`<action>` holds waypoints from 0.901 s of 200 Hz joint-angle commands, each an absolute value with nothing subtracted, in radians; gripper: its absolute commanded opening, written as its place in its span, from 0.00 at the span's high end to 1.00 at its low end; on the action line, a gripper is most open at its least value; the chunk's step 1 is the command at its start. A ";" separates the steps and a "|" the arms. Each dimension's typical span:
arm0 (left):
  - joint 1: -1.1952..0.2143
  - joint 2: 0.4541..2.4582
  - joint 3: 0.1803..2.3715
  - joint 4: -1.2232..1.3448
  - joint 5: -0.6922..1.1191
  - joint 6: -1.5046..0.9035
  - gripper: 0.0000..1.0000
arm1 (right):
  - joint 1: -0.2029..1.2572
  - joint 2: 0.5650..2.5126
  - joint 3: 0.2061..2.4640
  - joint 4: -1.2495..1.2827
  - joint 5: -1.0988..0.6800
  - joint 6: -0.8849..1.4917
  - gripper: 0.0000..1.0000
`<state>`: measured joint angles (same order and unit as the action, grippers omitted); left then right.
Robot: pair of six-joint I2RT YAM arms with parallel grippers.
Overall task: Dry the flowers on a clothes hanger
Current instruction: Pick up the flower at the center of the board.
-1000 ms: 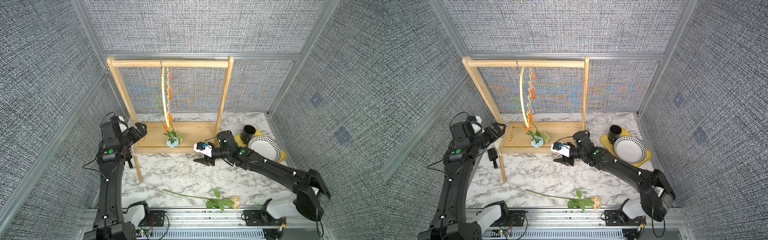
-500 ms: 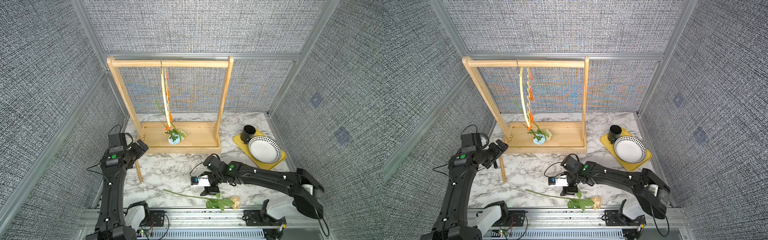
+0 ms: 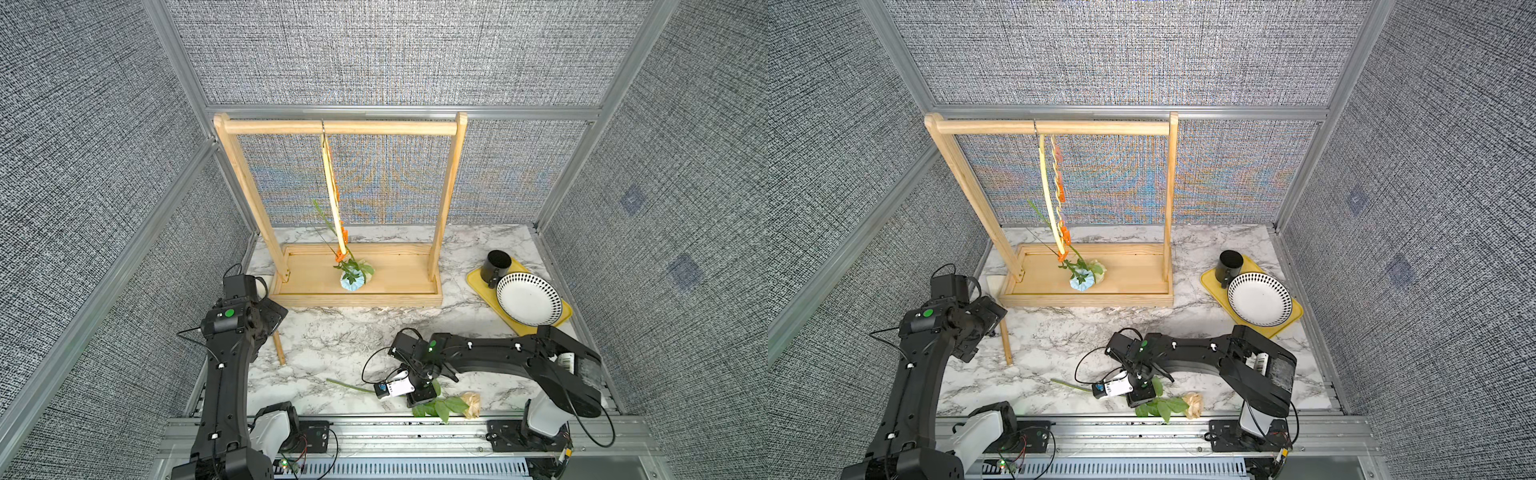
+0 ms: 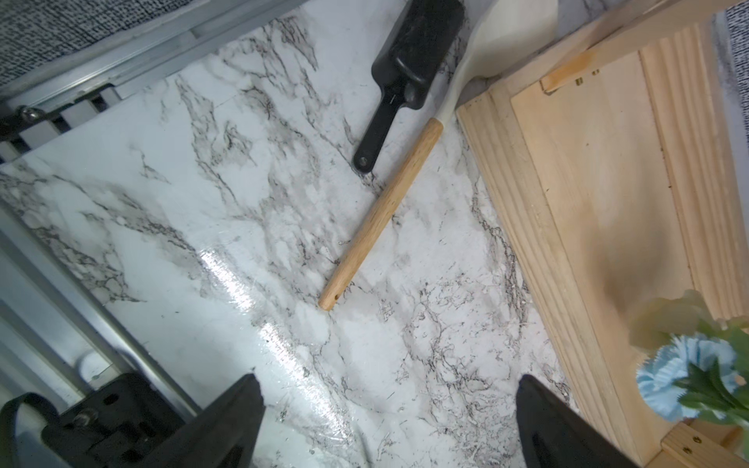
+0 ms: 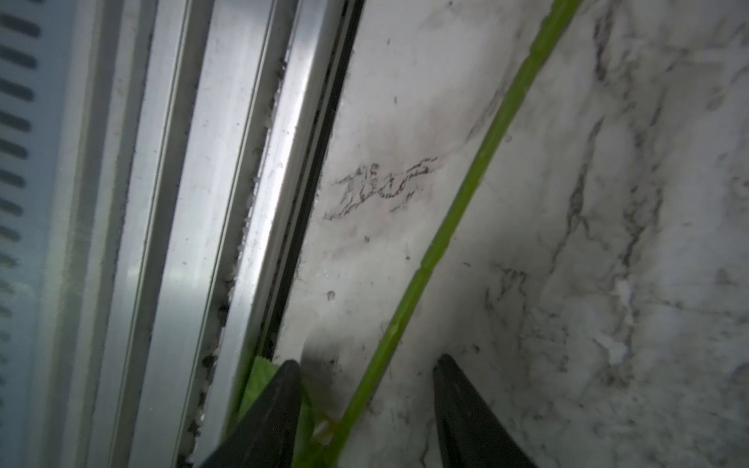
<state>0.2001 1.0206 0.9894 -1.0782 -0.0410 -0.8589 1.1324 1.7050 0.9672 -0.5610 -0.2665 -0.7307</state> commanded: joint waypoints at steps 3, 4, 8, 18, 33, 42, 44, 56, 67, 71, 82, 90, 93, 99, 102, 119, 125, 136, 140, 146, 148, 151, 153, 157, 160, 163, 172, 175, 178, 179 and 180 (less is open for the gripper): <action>0.201 1.016 0.986 -1.106 -0.047 -0.880 0.00 | 1.135 1.721 0.968 -0.598 -0.198 -0.738 0.53; 0.202 1.015 0.985 -1.106 -0.044 -0.879 0.00 | 1.135 1.722 0.968 -0.598 -0.197 -0.738 0.53; 0.202 1.014 0.983 -1.106 -0.035 -0.875 0.00 | 1.135 1.725 0.967 -0.596 -0.195 -0.738 0.56; 0.202 1.011 0.977 -1.107 -0.013 -0.870 0.00 | 1.134 1.728 0.965 -0.592 -0.193 -0.738 0.66; 0.201 1.008 0.955 -1.091 0.046 -0.851 0.00 | 1.131 1.728 0.963 -0.582 -0.205 -0.739 0.76; 0.201 1.008 0.942 -1.074 0.085 -0.828 0.00 | 1.126 1.722 0.957 -0.573 -0.211 -0.738 0.81; 0.201 1.009 0.939 -1.071 0.094 -0.823 0.00 | 1.125 1.720 0.956 -0.570 -0.212 -0.738 0.83; 0.202 1.009 0.928 -1.052 0.141 -0.795 0.00 | 1.114 1.706 0.947 -0.556 -0.223 -0.735 0.85; 0.202 1.007 0.924 -1.034 0.181 -0.774 0.00 | 1.100 1.689 0.943 -0.542 -0.239 -0.731 0.89; 0.202 1.008 0.924 -1.027 0.193 -0.766 0.00 | 1.095 1.682 0.942 -0.535 -0.246 -0.728 0.89; 0.202 1.011 0.930 -1.018 0.221 -0.749 0.00 | 1.081 1.659 0.940 -0.511 -0.262 -0.720 0.91; 0.202 1.014 0.938 -1.010 0.242 -0.736 0.00 | 1.069 1.643 0.941 -0.494 -0.273 -0.710 0.93; 0.202 1.016 0.942 -1.008 0.251 -0.730 0.01 | 1.065 1.637 0.941 -0.487 -0.280 -0.705 0.93; 0.202 1.020 0.951 -1.003 0.267 -0.720 0.00 | 1.055 1.625 0.943 -0.476 -0.291 -0.698 0.94; 0.202 1.021 0.955 -1.001 0.277 -0.714 0.00 | 1.050 1.619 0.944 -0.471 -0.297 -0.693 0.94; 0.202 1.032 0.989 -0.997 0.326 -0.677 0.00 | 1.026 1.586 0.949 -0.441 -0.319 -0.669 0.95; 0.202 1.035 1.001 -0.997 0.341 -0.663 0.00 | 1.016 1.573 0.951 -0.430 -0.326 -0.658 0.95; 0.202 1.039 1.024 -0.995 0.370 -0.639 0.00 | 0.996 1.548 0.951 -0.406 -0.338 -0.634 0.95; 0.202 1.038 1.029 -0.993 0.380 -0.630 0.00 | 0.989 1.540 0.951 -0.396 -0.343 -0.625 0.94; 0.203 1.037 1.038 -0.988 0.396 -0.619 0.00 | 0.974 1.526 0.951 -0.384 -0.350 -0.608 0.94; 0.203 1.036 1.042 -0.987 0.401 -0.614 0.00 | 0.971 1.521 0.951 -0.378 -0.352 -0.602 0.94; 0.201 1.035 1.048 -0.985 0.410 -0.610 0.00 | 0.964 1.515 0.951 -0.370 -0.355 -0.593 0.94; 0.201 1.034 1.050 -0.984 0.416 -0.605 0.00 | 0.957 1.511 0.951 -0.366 -0.357 -0.586 0.94; 0.201 1.032 1.056 -0.980 0.429 -0.598 0.00 | 0.948 1.501 0.950 -0.356 -0.362 -0.574 0.94; 0.202 1.032 1.059 -0.976 0.443 -0.590 0.00 | 0.941 1.494 0.950 -0.349 -0.365 -0.564 0.94; 0.201 1.031 1.065 -0.970 0.457 -0.583 0.00 | 0.933 1.486 0.948 -0.342 -0.368 -0.555 0.94; 0.201 1.029 1.074 -0.950 0.506 -0.557 0.00 | 0.910 1.465 0.943 -0.318 -0.379 -0.529 0.95; 0.201 1.027 1.076 -0.939 0.522 -0.552 0.00 | 0.901 1.457 0.941 -0.309 -0.384 -0.518 0.95; 0.202 1.026 1.078 -0.929 0.537 -0.546 0.01 | 0.894 1.450 0.939 -0.301 -0.389 -0.510 0.95; 0.202 1.026 1.078 -0.925 0.545 -0.544 0.01 | 0.891 1.448 0.938 -0.298 -0.390 -0.507 0.94; 0.201 1.026 1.078 -0.922 0.552 -0.541 0.01 | 0.889 1.446 0.937 -0.295 -0.392 -0.506 0.94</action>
<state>0.2001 1.0328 1.0576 -0.9989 0.4000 -0.6285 0.9291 1.4872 0.9424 -0.3840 -0.3386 -0.6006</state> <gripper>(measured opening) 0.995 0.075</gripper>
